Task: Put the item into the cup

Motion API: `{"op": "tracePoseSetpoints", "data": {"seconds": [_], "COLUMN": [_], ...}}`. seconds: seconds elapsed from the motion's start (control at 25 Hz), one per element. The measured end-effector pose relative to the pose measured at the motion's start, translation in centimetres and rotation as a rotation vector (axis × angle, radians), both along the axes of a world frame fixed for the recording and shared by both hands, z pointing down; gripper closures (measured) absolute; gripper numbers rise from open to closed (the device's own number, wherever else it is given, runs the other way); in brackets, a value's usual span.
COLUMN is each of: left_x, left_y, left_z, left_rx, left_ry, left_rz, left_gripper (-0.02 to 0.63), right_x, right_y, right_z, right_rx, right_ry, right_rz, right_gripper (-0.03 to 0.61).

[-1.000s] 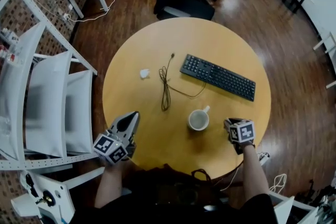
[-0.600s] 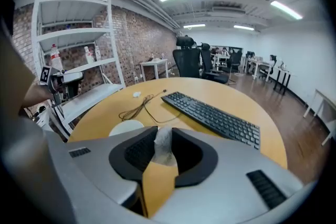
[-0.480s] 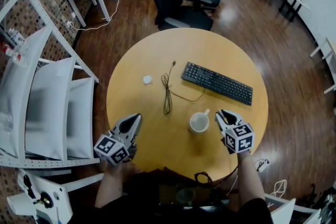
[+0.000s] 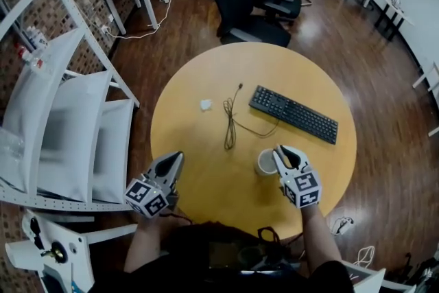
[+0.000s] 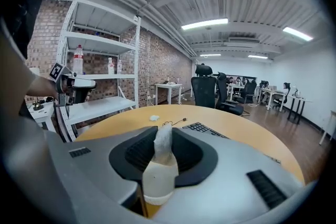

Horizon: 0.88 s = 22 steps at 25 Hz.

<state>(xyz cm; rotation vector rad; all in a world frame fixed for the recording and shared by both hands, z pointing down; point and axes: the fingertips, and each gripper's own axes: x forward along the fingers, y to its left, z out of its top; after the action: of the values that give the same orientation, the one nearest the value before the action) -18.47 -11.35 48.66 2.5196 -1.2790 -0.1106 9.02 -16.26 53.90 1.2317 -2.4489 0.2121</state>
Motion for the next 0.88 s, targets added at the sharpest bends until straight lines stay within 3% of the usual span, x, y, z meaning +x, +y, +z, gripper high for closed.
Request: {"op": "tracePoseSetpoints", "data": {"seconds": [0.12, 0.28, 0.76, 0.88], "left_x": [-0.3, -0.1, 2.0, 2.6], "left_y": [0.0, 0.0, -1.2, -1.8], "left_z": [-0.1, -0.4, -1.7, -2.6], "left_rx": [0.0, 0.007, 0.041, 0.066], "left_ry": [-0.007, -0.007, -0.012, -0.014], "left_rz": [-0.002, 0.003, 0.051, 0.065], "left_gripper": [0.611, 0.611, 0.611, 0.611], "right_x": [-0.3, 0.0, 4.5, 6.4], "right_y": [0.3, 0.9, 1.7, 1.8], "right_z": [0.6, 1.2, -3.4, -4.5], "right_rx": [-0.014, -0.034, 0.082, 0.153], "right_ry": [-0.015, -0.048, -0.136, -0.131], "right_rz": [0.002, 0.006, 0.119, 0.164], "right_gripper": [0.478, 0.414, 0.417, 0.459]}}
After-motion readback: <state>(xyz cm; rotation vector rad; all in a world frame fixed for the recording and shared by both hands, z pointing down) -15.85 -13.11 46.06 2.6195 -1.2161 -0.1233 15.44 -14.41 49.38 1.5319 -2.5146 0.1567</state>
